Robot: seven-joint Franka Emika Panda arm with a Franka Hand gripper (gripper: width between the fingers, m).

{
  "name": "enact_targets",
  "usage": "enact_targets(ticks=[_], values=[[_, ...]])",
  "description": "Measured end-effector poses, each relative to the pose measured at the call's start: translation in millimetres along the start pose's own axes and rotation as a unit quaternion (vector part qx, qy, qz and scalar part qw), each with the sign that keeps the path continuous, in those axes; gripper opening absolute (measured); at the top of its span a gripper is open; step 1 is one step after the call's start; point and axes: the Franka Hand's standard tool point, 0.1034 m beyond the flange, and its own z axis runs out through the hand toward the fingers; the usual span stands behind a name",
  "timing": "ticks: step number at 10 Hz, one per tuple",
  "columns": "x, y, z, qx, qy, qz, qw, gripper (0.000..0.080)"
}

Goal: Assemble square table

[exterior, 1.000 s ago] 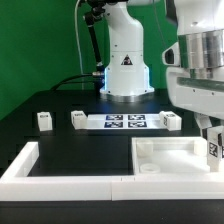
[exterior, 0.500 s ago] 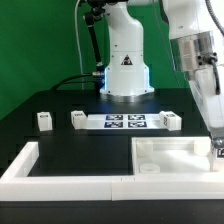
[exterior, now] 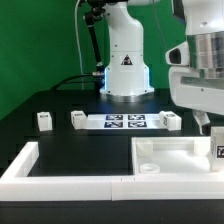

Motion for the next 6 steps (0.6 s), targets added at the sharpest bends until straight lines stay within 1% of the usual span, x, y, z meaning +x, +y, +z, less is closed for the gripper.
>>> enact_targets(ticks=[1, 2, 3, 4, 5, 6], values=[[0.8, 0.5, 0.1, 0.000, 0.000, -0.037, 0.999, 0.0648], [0.7, 0.2, -0.1, -0.005, 0.005, -0.104, 0.995, 0.0649], [0.7, -1.7, -1.0, -0.019, 0.019, -0.216, 0.976, 0.0649], [1.5, -3.7, -0.9, -0.022, 0.025, -0.287, 0.957, 0.0649], [1.2, -4.1, -0.7, -0.021, 0.025, -0.309, 0.951, 0.0649], [1.2, -3.9, -0.5, -0.021, 0.025, -0.296, 0.955, 0.0518]])
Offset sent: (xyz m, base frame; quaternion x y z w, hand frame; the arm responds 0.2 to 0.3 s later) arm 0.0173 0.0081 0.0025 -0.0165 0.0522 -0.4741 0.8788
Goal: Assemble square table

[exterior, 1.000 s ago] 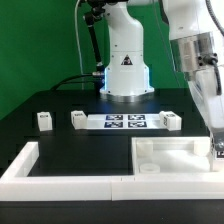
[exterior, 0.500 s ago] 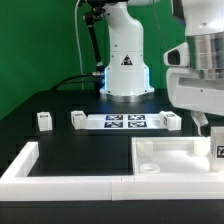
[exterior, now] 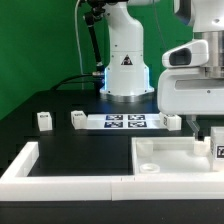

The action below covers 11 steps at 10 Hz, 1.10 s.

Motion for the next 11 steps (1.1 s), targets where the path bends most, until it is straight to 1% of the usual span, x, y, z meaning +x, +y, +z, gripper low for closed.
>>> enact_targets(ticks=[1, 2, 3, 5, 6, 7, 8, 10, 11], values=[[0.0, 0.1, 0.1, 0.000, 0.000, 0.000, 1.000, 0.0379], [-0.2, 0.4, 0.3, 0.000, -0.001, 0.009, 1.000, 0.0379], [-0.4, 3.7, 1.4, -0.002, -0.002, 0.052, 0.999, 0.0298], [-0.5, 4.1, 1.6, -0.002, -0.002, 0.132, 0.991, 0.0297], [-1.7, 4.3, 1.9, -0.003, -0.006, 0.194, 0.981, 0.0297], [-2.6, 5.3, 1.9, -0.007, -0.013, 0.292, 0.956, 0.0294], [-0.2, 5.3, 1.7, 0.002, -0.020, 0.373, 0.928, 0.0294], [1.9, 2.3, 2.4, 0.014, -0.038, 0.528, 0.848, 0.0294], [2.8, 2.8, 2.1, 0.022, -0.046, 0.588, 0.807, 0.0294]])
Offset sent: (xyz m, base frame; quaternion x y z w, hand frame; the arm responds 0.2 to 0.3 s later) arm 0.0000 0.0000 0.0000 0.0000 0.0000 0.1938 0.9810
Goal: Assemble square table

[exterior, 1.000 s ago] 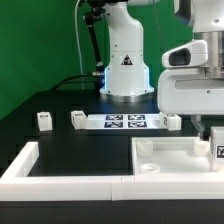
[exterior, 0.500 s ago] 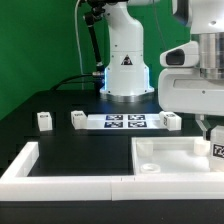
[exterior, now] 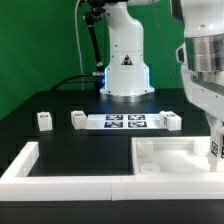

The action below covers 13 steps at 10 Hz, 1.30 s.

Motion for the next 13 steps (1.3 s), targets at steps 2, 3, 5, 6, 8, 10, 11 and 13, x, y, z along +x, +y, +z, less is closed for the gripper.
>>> enact_targets(ticks=[2, 3, 5, 6, 8, 10, 11, 13], values=[[-0.7, -0.8, -0.2, 0.002, -0.002, 0.077, 0.997, 0.0294], [-0.4, -0.8, -0.2, 0.003, -0.001, 0.115, 0.993, 0.0294], [0.0, -0.7, 0.1, 0.003, 0.000, 0.133, 0.991, 0.0370], [0.1, -0.4, 0.8, 0.002, 0.000, 0.131, 0.991, 0.0370], [-0.4, -0.8, -1.4, 0.004, -0.001, 0.125, 0.992, 0.0506], [-0.4, 2.3, -33.1, 0.019, -0.009, 0.092, 0.996, 0.0641], [3.9, 4.9, -47.3, 0.026, -0.014, 0.085, 0.996, 0.0641], [6.9, 6.8, -47.8, 0.025, -0.013, 0.083, 0.996, 0.0649]])
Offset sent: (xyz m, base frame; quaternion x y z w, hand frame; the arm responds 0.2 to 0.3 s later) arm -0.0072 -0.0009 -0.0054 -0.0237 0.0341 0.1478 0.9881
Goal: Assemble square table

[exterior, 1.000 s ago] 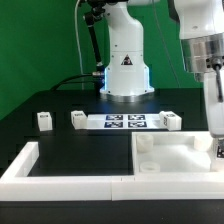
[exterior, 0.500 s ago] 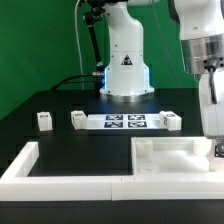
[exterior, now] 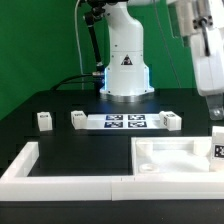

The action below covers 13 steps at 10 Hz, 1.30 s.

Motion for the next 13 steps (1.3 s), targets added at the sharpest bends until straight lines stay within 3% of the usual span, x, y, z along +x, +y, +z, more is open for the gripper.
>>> enact_targets(ticks=[6, 7, 8, 9, 13], values=[[0.9, 1.9, 1.8, 0.000, 0.001, -0.015, 1.000, 0.0649], [4.2, 9.3, -3.2, 0.011, 0.002, -0.040, 0.999, 0.0649], [9.2, 28.1, -4.5, 0.014, 0.005, -0.044, 0.999, 0.0649], [10.5, 39.0, -4.8, 0.007, 0.007, -0.090, 0.996, 0.0649], [10.8, 39.8, -3.6, 0.001, 0.007, -0.236, 0.972, 0.0649]])
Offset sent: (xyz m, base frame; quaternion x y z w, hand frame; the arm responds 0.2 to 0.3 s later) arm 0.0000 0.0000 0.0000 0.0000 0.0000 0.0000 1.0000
